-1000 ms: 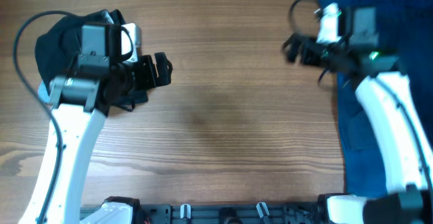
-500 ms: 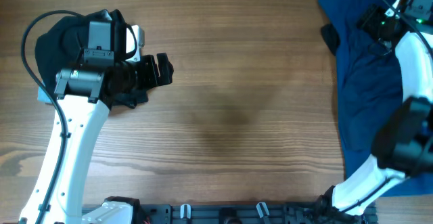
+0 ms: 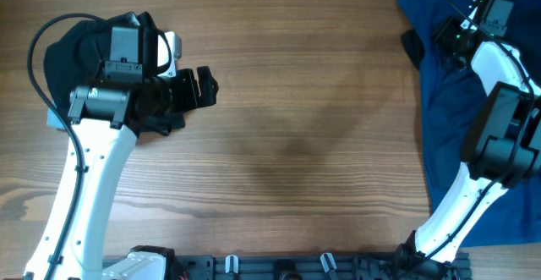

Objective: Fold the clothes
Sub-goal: 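Reach the right gripper to the navy shorts on the right pile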

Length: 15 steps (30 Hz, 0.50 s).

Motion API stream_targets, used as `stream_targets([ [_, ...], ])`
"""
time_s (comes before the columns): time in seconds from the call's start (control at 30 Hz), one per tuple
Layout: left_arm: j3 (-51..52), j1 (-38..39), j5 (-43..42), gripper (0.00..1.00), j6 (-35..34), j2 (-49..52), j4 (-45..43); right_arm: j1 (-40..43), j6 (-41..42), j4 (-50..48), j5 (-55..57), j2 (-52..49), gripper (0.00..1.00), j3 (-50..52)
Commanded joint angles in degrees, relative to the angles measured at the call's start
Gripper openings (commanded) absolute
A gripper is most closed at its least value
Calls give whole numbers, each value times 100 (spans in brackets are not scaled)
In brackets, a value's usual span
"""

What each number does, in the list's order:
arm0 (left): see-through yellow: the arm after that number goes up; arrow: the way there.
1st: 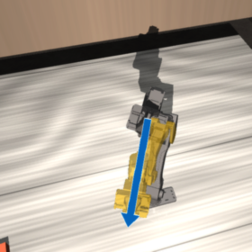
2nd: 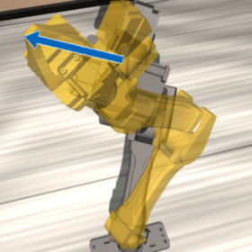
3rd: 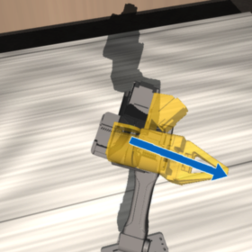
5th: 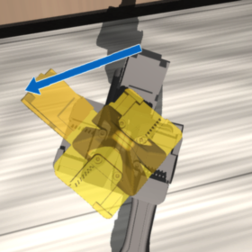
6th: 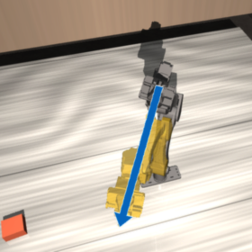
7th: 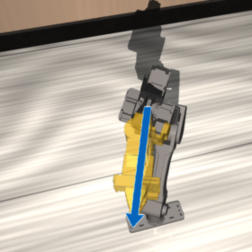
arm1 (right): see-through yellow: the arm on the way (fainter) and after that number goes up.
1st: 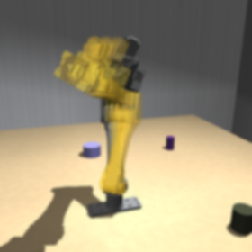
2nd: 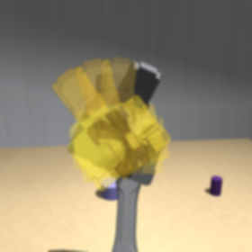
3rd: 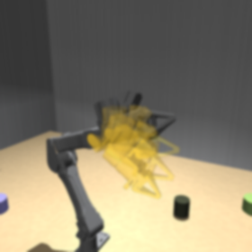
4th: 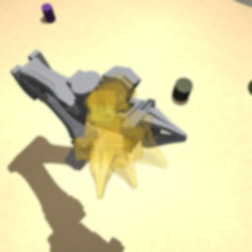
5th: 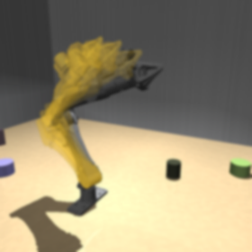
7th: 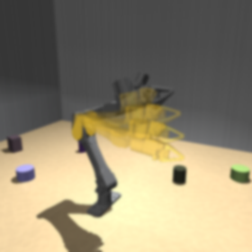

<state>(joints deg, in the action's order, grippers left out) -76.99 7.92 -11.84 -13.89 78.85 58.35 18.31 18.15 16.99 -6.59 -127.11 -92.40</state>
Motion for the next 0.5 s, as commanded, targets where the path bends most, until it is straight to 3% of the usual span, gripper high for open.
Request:
stream_targets([
  [0.0,-66,13,-81,100,-13,-20,0,-87,2,-7,184,-275,61,-87],
  [0.17,-66,13,-264,100,-11,-20,2,-81,2,144,754,-459,50,-85],
  [0.3,-66,13,-271,100,-11,-20,33,-70,0,188,1047,-415,16,-87],
  [0.37,-66,13,-271,100,-11,-20,28,-35,-2,216,1045,-293,4,-87],
  [0.47,-66,13,-269,100,-9,-20,39,26,-22,286,997,2,4,-90],
])
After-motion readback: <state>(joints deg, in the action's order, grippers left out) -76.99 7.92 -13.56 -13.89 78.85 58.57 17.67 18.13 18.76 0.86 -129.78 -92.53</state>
